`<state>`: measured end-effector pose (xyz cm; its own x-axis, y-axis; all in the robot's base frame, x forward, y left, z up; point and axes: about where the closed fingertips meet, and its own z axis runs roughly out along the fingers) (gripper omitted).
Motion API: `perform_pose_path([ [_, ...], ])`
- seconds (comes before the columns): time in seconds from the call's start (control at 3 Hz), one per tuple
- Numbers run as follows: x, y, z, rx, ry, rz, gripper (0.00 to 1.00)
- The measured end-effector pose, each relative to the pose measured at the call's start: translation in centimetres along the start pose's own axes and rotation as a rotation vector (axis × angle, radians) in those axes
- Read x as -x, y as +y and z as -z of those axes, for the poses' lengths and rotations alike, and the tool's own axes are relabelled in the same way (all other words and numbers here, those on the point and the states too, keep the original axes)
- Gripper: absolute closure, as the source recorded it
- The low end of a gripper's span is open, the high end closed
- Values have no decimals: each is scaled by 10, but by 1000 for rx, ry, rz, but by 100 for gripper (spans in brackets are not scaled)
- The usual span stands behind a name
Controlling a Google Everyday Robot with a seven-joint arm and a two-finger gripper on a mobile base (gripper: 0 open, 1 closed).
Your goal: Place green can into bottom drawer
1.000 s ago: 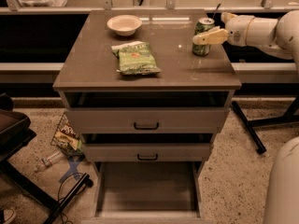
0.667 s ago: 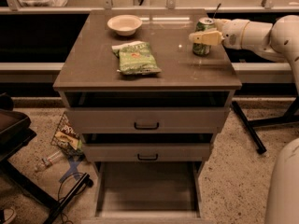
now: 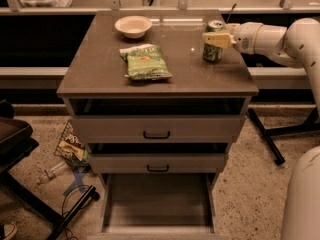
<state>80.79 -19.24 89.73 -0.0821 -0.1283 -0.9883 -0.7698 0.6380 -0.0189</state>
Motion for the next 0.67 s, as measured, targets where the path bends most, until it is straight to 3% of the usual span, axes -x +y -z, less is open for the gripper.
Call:
perform_pose_path([
  [0.33,-1,2,-3,5,0,-1,100],
  [0.67,9,5,-7,14,1,22,100],
])
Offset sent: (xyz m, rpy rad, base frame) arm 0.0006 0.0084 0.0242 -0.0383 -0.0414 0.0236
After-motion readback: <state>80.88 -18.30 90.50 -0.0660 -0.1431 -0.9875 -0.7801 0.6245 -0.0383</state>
